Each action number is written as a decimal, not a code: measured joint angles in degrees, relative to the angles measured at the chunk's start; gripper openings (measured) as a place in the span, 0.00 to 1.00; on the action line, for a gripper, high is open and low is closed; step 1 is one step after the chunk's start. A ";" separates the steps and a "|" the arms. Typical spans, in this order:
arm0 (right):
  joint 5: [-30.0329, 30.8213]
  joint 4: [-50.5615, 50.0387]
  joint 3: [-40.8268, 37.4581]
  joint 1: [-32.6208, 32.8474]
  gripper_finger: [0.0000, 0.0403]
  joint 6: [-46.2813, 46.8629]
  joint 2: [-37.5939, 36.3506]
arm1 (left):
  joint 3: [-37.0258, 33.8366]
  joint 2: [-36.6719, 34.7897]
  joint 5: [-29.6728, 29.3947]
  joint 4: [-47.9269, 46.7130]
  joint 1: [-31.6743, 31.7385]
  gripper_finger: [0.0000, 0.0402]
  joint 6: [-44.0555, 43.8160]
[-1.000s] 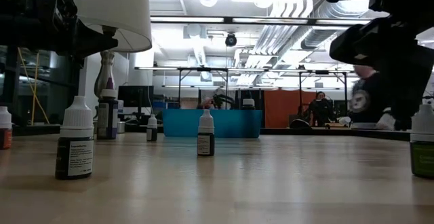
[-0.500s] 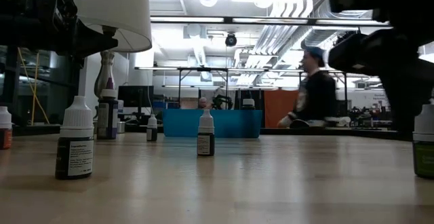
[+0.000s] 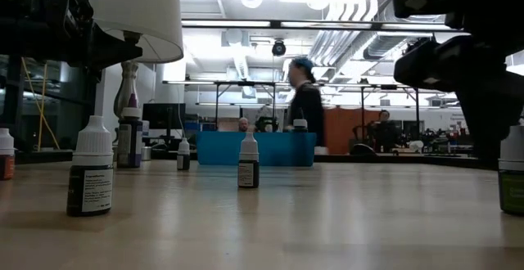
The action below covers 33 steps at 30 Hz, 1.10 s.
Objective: Pick & Place food coloring
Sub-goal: Put the small green food coloring bottle into the blue bin
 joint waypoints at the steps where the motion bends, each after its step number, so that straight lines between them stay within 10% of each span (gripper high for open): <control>1: -0.10 -0.01 0.00 0.02 0.30 -0.04 0.00 | -0.02 0.01 0.00 0.00 0.00 0.00 0.00; 14: -0.70 -0.01 0.00 -0.02 0.12 -0.17 -0.09 | 0.00 0.00 0.00 0.00 0.00 0.00 0.00; 33: -1.06 -6.92 7.13 -11.49 0.13 -0.64 -7.84 | 0.00 0.01 0.00 0.00 -0.02 0.00 0.00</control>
